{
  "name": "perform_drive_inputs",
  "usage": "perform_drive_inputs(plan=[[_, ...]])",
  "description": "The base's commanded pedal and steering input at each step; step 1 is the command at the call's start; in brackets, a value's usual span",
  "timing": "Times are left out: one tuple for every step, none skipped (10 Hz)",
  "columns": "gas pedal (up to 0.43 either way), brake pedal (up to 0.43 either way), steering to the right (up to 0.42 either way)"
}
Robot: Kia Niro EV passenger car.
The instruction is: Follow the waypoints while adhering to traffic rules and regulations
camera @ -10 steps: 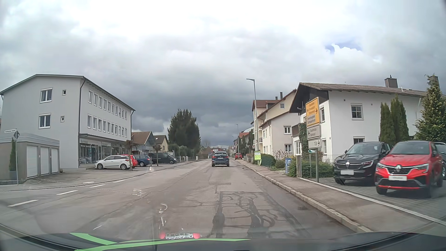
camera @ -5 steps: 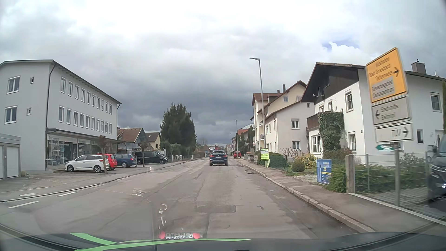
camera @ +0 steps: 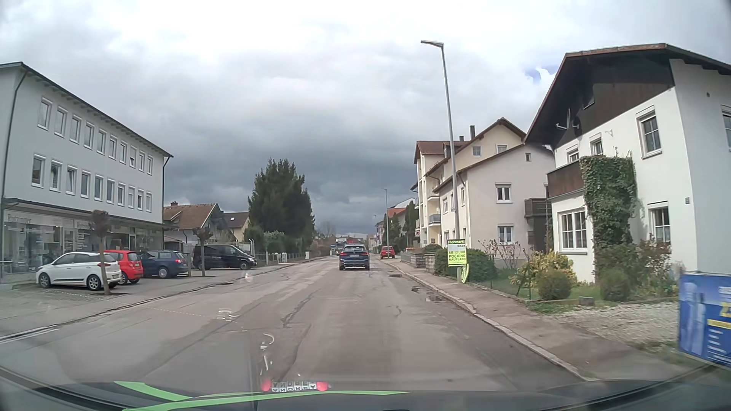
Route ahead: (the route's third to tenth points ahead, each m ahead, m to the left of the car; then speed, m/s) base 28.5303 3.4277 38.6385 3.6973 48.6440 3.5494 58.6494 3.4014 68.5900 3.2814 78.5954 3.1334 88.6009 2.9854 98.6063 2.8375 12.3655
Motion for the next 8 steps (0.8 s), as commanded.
perform_drive_inputs(plan=[[0.209,0.0,0.004],[0.209,0.0,0.003],[0.197,0.0,0.001],[0.189,0.0,0.0],[0.189,0.0,0.0],[0.177,0.0,0.0],[0.157,0.0,0.0],[0.157,0.0,0.0]])
